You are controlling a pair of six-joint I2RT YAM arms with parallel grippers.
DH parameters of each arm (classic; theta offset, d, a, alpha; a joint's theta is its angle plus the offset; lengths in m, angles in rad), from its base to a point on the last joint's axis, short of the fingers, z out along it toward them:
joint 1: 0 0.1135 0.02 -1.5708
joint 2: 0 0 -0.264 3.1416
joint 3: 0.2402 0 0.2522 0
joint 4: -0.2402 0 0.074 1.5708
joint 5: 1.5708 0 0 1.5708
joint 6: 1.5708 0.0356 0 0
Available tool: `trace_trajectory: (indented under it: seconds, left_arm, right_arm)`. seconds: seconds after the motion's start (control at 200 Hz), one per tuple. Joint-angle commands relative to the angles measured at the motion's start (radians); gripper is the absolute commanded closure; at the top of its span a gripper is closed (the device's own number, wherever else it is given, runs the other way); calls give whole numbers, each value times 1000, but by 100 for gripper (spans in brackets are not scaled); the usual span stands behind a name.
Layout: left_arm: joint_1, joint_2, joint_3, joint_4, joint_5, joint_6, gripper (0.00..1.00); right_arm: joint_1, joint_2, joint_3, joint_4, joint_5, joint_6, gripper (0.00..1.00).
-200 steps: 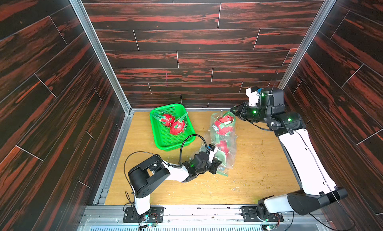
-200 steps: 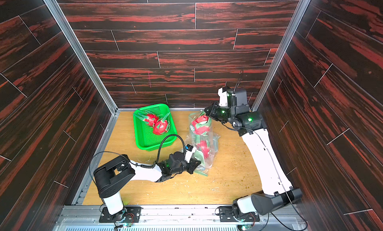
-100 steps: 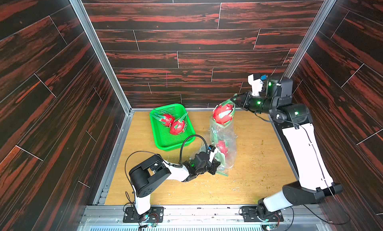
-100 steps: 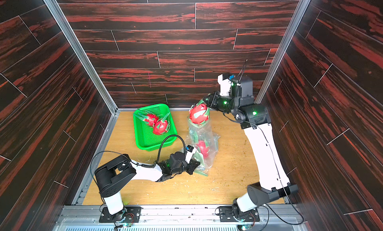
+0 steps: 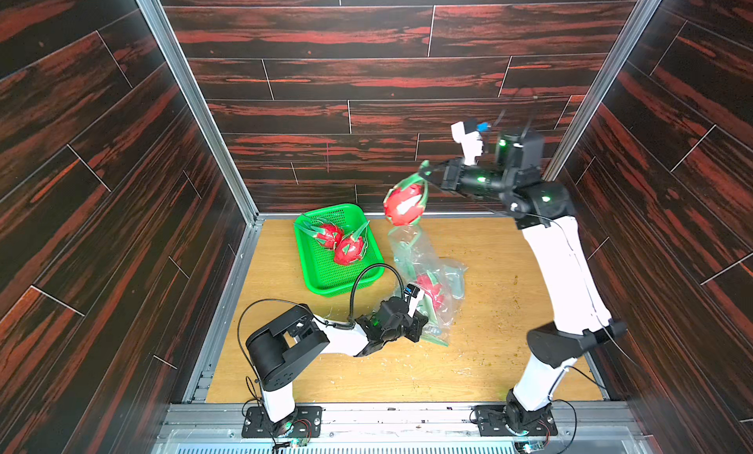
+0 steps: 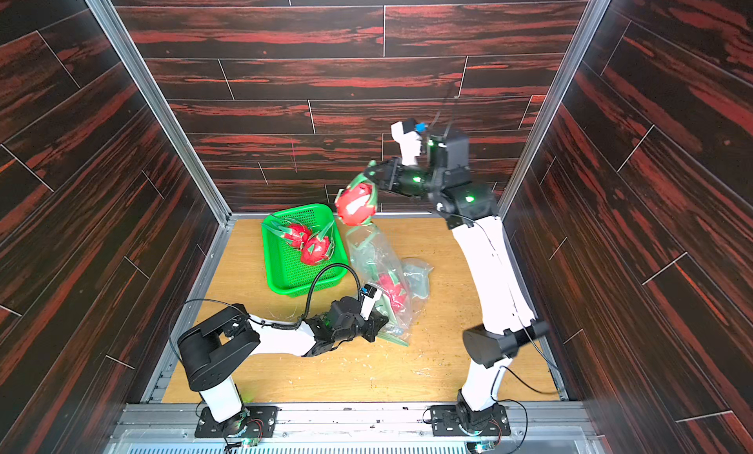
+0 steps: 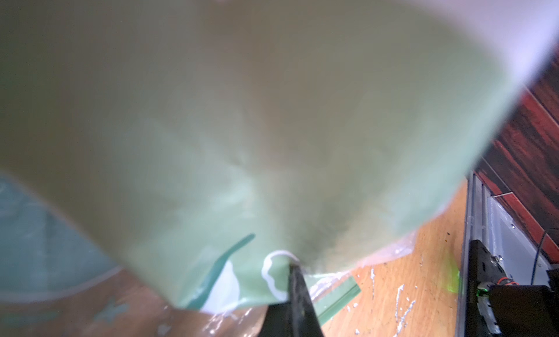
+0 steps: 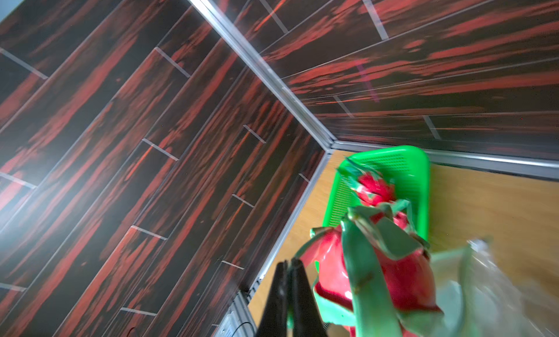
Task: Open the zip-top bag and take out the dragon fruit
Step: Place the dragon fruit in the basket.
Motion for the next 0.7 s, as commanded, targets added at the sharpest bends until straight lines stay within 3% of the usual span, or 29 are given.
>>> trace_trajectory:
  seconds: [0.0, 0.421, 0.691]
  left_arm:
    - [2, -36, -29, 3, 1, 16, 94]
    - [0, -75, -80, 32, 37, 41, 94]
    - [-10, -51, -87, 47, 52, 47, 94]
  right_arm:
    - [41, 71, 67, 131, -45, 10, 100]
    - [188, 421, 201, 172, -39, -28, 100]
    - [231, 584, 256, 216, -48, -37, 100]
